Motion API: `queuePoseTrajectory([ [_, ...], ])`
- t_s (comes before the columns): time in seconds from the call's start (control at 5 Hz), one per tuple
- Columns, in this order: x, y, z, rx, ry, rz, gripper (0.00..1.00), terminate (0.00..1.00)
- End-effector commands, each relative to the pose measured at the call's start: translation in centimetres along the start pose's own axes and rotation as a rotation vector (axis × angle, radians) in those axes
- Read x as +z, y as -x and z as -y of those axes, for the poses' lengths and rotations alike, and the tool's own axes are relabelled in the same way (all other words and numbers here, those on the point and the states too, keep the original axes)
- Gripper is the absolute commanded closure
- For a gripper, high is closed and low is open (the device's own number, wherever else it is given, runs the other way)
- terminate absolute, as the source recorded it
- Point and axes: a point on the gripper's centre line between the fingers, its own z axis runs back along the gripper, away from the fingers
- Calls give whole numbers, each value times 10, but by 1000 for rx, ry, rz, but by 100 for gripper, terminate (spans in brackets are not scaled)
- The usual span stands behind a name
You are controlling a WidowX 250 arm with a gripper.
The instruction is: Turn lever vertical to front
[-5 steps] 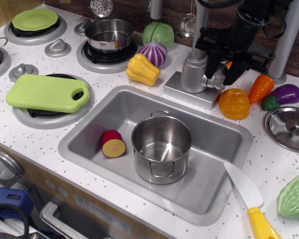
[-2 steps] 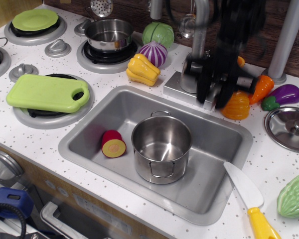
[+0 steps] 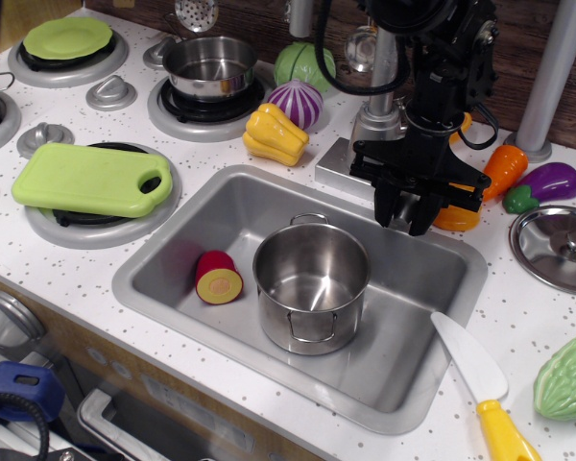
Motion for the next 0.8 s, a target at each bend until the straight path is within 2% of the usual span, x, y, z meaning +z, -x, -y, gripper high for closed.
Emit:
queuePoseTrajectory([
  [0.0,59,-8,17,-11,-53,62,0,0],
  [0.4,77,-6,22,1,-75,53,0,0],
  [0.6,80,-7,23,-11,-86,69,0,100],
])
